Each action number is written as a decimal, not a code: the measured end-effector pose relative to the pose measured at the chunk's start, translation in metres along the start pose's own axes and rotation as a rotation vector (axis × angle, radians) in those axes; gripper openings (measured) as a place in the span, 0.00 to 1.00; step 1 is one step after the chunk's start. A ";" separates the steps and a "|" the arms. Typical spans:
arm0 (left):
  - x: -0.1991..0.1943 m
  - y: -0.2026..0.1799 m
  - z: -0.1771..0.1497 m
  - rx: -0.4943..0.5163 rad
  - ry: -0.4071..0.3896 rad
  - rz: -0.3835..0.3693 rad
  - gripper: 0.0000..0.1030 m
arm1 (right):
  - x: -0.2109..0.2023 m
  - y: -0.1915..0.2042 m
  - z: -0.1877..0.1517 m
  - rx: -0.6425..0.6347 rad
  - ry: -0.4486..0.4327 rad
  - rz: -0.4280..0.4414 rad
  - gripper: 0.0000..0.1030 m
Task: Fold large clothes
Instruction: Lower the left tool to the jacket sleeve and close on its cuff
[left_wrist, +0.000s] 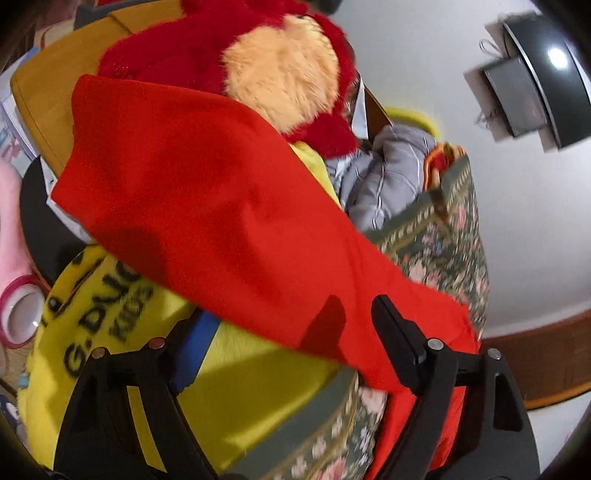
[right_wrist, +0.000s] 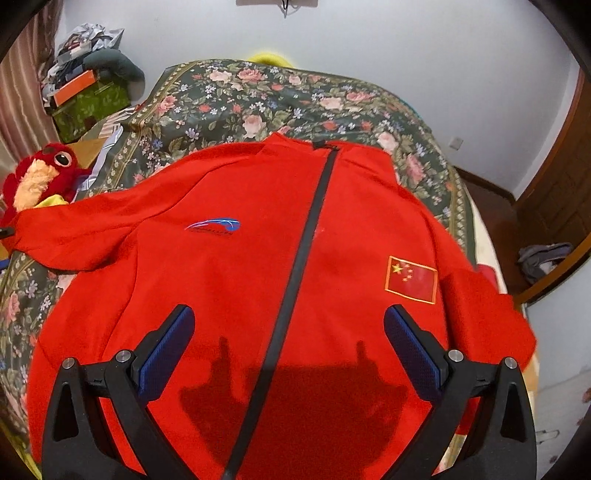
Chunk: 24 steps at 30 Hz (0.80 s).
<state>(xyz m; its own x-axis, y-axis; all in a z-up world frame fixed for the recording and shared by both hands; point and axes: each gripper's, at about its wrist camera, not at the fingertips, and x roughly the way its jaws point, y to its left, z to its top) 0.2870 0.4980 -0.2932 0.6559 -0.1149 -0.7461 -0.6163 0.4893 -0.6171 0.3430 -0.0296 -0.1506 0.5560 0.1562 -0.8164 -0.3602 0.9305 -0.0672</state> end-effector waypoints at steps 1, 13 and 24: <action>0.002 0.000 0.004 0.000 -0.015 0.009 0.77 | 0.002 0.000 0.000 -0.001 0.002 0.003 0.94; 0.002 -0.050 0.016 0.216 -0.190 0.392 0.09 | 0.003 -0.007 -0.002 0.023 0.021 0.041 0.85; -0.070 -0.215 -0.035 0.588 -0.353 0.257 0.06 | -0.024 -0.037 -0.006 0.086 0.014 0.072 0.86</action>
<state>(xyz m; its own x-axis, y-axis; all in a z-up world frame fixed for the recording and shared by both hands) 0.3585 0.3708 -0.1174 0.6847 0.3031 -0.6628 -0.4991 0.8577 -0.1235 0.3387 -0.0699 -0.1322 0.5207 0.2194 -0.8251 -0.3324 0.9423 0.0408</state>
